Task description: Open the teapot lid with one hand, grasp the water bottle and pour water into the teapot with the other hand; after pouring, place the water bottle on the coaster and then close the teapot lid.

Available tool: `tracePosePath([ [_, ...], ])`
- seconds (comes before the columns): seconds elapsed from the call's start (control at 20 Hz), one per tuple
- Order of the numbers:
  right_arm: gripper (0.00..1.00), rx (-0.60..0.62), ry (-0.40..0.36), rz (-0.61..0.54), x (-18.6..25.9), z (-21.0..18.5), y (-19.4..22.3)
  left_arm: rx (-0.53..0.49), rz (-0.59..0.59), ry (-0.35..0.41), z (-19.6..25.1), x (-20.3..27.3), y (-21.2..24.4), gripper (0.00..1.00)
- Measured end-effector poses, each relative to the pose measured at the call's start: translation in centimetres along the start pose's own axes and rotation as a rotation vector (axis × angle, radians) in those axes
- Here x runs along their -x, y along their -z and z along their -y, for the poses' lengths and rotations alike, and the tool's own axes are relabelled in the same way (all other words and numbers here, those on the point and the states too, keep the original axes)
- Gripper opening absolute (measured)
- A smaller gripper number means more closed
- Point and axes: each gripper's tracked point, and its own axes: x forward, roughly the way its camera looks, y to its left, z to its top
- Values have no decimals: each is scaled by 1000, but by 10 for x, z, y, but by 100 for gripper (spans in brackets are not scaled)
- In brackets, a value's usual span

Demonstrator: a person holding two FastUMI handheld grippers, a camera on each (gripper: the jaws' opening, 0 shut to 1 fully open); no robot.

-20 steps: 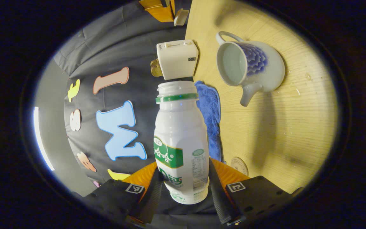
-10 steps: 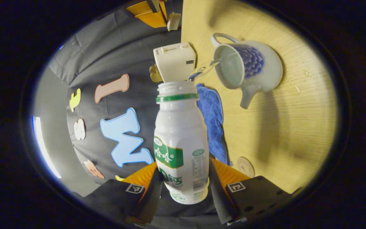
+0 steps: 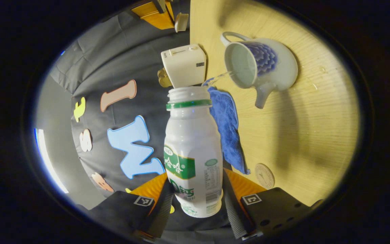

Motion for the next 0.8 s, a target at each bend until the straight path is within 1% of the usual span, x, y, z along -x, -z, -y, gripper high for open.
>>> tracePosePath([
  [0.6, 6, 6, -9, 1, -1, -2, 0, -53, 6, -33, -4, -1, 0, 80],
  [0.8, 6, 14, -19, 3, -1, -6, 0, -86, 16, -42, -6, 0, -3, 80],
])
